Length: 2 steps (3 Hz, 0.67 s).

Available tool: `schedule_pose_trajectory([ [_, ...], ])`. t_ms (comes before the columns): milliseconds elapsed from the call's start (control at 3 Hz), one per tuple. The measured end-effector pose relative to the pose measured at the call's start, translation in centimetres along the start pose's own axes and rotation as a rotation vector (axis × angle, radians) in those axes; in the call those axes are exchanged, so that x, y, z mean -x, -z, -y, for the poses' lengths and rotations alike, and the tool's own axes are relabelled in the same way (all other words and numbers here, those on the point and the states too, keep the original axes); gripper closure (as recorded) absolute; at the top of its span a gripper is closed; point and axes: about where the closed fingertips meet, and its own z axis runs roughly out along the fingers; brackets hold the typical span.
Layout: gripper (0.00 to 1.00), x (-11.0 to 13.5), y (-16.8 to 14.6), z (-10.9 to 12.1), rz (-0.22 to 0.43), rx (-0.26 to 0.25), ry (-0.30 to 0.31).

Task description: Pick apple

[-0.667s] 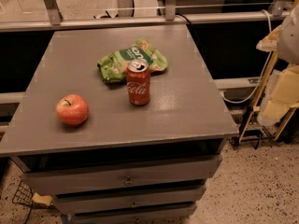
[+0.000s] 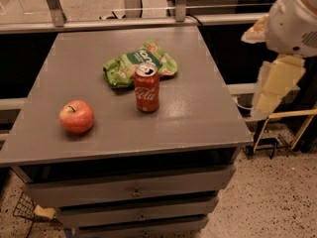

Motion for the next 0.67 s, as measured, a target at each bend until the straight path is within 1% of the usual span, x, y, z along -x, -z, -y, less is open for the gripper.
schedule_pose_trajectory([
  [333, 0.00, 6.7, -1.5, 1.9, 0.115, 0.045, 0.173],
  [667, 0.00, 12.5, -3.8, 1.0, 0.247, 0.147, 0.282],
])
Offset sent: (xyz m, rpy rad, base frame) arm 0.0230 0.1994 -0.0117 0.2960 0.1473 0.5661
